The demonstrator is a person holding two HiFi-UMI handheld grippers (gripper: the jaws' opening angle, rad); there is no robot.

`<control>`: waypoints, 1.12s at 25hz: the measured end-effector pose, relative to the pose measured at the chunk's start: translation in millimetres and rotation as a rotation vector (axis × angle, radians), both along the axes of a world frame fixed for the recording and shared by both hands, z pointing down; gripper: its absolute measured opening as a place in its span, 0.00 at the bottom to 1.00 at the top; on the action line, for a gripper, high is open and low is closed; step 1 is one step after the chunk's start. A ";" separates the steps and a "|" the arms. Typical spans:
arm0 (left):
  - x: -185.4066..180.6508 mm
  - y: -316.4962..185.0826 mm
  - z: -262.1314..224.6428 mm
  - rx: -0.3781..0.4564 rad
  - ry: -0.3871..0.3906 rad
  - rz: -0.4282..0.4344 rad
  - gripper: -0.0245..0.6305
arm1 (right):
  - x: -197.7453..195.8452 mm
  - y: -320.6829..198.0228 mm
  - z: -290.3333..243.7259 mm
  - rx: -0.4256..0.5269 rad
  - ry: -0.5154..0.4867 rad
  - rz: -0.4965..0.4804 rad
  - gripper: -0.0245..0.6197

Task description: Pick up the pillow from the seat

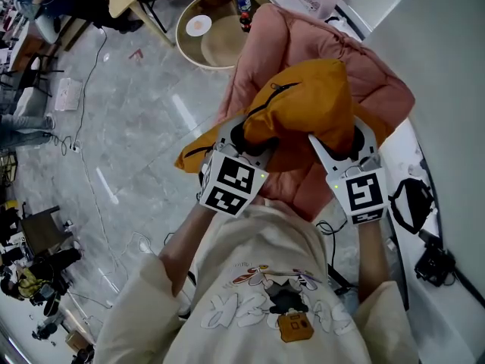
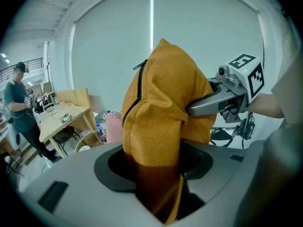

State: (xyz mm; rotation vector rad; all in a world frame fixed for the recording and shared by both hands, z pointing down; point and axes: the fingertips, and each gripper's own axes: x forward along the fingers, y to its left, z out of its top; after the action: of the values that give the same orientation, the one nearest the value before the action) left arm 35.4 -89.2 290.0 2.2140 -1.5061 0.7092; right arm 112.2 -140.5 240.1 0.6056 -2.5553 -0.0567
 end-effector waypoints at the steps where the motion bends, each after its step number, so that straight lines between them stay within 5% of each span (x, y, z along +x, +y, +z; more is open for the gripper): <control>1: 2.8 2.2 -2.1 0.003 -0.003 -0.002 0.40 | 2.8 2.2 -2.0 0.002 -0.004 -0.001 0.46; 12: 5.8 29.9 -10.6 -0.001 -0.024 0.019 0.40 | 8.0 29.4 -8.3 -0.007 -0.034 0.012 0.46; 28: -32.3 86.1 -15.7 0.018 -0.010 0.166 0.40 | -23.2 99.1 -15.3 0.011 -0.017 0.152 0.46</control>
State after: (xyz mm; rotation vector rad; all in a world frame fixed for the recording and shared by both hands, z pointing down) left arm 3.1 -3.1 274.3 2.3728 -1.3485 0.7606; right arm 88.9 -41.4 224.8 0.8055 -2.5186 -0.0122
